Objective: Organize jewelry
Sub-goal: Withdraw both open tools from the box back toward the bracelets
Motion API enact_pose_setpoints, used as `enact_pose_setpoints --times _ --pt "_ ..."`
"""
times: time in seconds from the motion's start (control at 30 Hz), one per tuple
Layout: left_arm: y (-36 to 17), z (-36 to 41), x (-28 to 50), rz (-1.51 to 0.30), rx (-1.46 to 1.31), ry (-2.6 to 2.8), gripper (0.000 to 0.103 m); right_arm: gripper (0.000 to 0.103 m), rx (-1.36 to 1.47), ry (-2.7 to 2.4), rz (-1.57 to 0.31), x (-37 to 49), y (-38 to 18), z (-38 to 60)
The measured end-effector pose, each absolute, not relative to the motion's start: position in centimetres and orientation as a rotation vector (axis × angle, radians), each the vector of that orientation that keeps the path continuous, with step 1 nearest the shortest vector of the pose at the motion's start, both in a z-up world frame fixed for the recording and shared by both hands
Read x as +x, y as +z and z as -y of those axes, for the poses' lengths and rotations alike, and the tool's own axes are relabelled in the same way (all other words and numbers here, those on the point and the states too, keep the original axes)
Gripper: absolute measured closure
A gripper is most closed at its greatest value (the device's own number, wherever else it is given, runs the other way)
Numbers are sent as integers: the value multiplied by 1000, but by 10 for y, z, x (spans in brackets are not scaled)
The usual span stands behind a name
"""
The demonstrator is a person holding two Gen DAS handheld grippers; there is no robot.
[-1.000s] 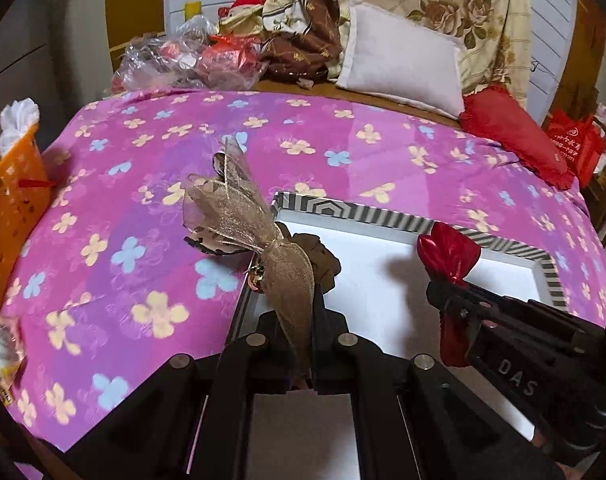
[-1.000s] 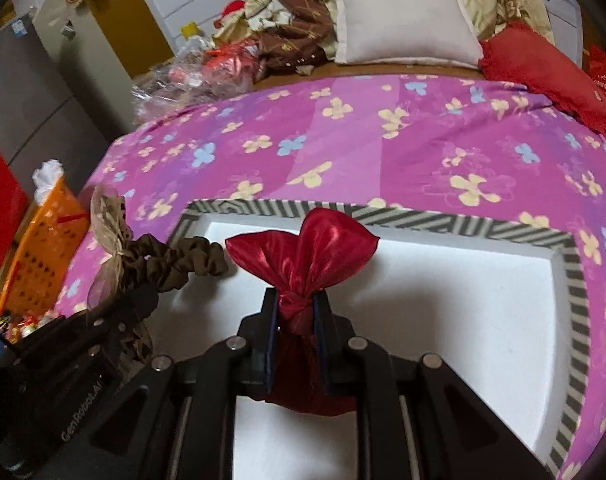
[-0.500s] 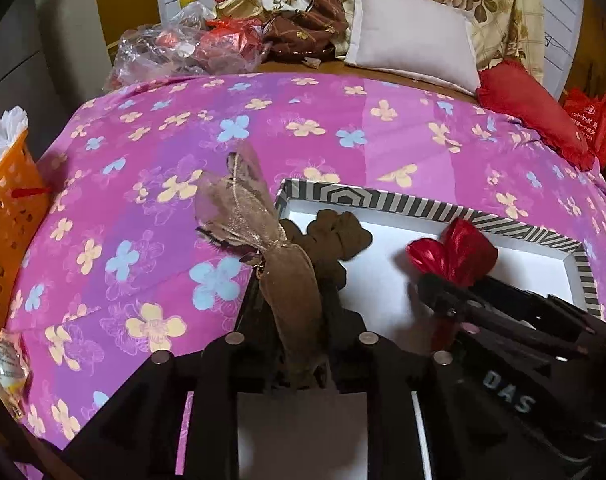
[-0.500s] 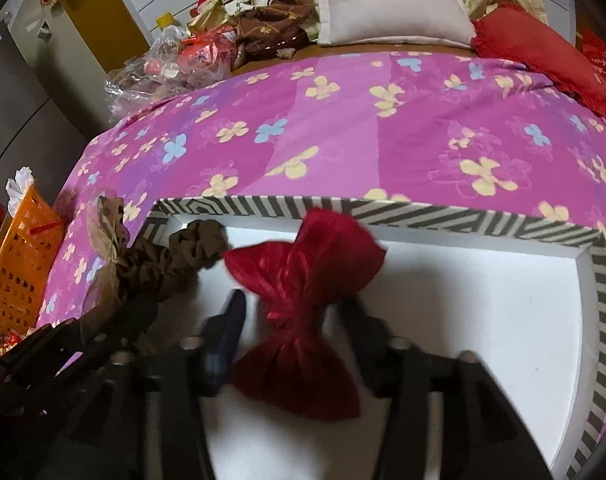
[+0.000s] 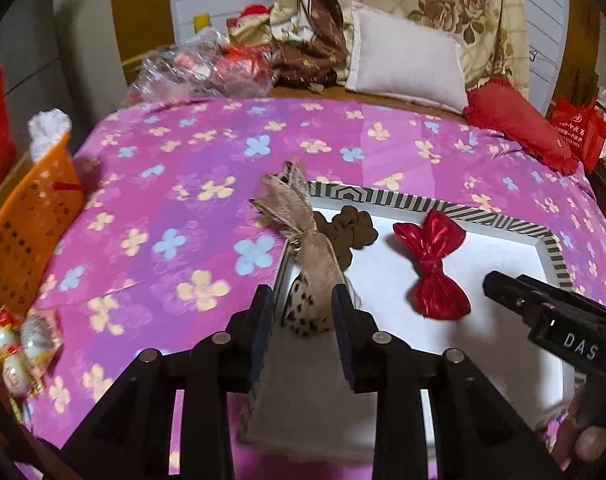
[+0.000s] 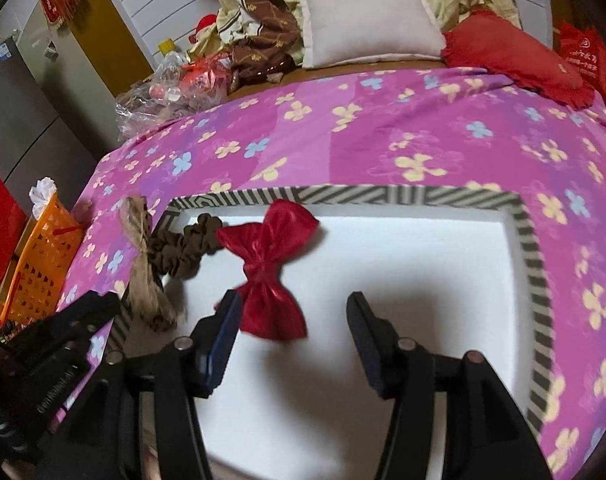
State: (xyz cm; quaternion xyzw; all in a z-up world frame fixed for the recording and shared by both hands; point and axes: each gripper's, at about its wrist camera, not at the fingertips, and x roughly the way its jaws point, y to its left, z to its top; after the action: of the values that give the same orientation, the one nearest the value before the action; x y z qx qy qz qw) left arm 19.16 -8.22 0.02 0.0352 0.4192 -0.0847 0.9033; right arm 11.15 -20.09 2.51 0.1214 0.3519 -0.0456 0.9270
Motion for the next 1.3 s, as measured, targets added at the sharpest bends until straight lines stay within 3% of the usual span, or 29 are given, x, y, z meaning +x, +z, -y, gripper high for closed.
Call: enact_pose_setpoints --times 0.5,1.3 --pt "25 62 99 -774 69 -147 77 36 181 -123 -681 7 24 203" --pt "10 48 2 -803 69 -141 71 24 100 -52 -670 -130 14 184"
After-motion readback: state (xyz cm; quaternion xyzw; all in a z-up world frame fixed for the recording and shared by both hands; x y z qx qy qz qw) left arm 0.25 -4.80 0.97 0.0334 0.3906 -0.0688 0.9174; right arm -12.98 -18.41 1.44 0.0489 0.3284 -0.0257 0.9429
